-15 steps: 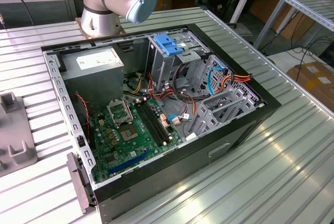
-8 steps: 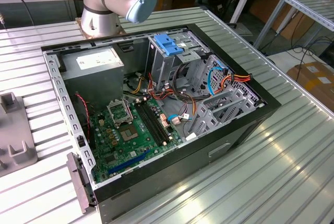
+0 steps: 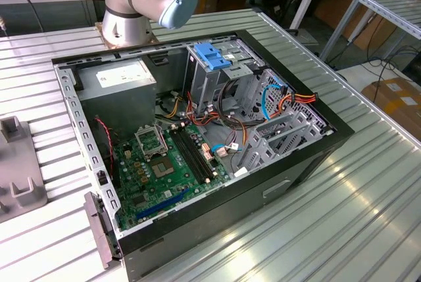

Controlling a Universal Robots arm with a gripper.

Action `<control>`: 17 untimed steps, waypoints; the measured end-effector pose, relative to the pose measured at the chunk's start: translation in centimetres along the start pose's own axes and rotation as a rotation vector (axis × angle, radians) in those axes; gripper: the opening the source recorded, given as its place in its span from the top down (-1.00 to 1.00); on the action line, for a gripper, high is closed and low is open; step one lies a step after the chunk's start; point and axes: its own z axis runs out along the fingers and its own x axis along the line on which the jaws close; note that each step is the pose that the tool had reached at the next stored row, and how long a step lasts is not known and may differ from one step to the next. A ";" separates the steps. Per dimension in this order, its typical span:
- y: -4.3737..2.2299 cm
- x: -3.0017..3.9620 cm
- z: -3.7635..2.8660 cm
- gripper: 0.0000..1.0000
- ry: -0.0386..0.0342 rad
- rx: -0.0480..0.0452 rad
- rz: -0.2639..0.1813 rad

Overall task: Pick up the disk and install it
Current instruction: 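Pick up the disk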

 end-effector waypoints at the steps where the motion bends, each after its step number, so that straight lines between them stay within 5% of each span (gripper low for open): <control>1: -0.06 0.00 0.00 0.25 0.0000 0.0000 0.000; 17: -0.43 0.32 0.07 0.25 0.0000 0.0001 0.000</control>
